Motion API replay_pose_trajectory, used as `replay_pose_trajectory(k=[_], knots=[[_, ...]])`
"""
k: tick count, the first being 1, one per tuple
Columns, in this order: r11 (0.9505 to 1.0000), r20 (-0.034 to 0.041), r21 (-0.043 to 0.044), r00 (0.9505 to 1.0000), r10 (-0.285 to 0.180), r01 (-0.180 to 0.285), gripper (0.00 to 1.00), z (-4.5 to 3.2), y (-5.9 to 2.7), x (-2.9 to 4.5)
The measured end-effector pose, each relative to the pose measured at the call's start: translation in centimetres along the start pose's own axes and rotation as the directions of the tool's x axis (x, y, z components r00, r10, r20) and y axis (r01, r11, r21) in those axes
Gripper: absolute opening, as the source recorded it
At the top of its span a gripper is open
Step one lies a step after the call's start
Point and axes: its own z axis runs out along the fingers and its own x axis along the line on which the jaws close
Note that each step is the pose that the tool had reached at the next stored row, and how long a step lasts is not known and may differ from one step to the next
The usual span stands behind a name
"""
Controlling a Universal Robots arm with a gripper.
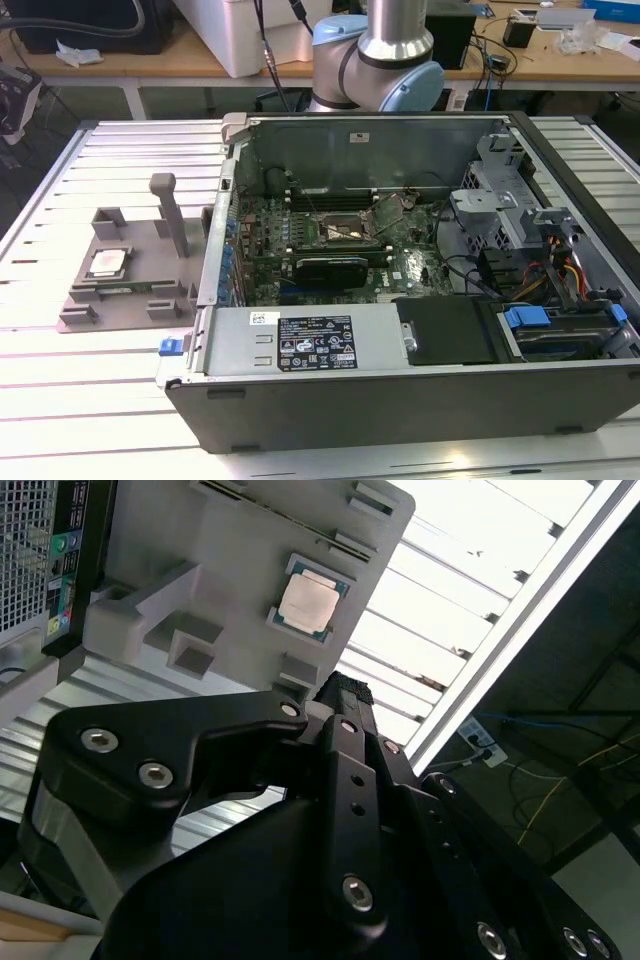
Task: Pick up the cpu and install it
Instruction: 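Reach for the cpu, then pick up the cpu and move it towards the insertion slot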
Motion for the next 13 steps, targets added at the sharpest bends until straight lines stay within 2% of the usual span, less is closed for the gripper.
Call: replay_pose_trajectory(k=[11, 12, 13], knots=[[1.0000, 0.0000, 0.0000, 1.0000, 0.000, 0.000, 0.11, 0.00, 0.00, 0.03], [1.0000, 0.0000, 0.0000, 1.0000, 0.000, 0.000, 0.17, 0.00, 0.00, 0.03], [1.0000, 0.0001, 0.0000, 1.0000, 0.000, 0.000, 0.29, 0.00, 0.00, 0.03]])
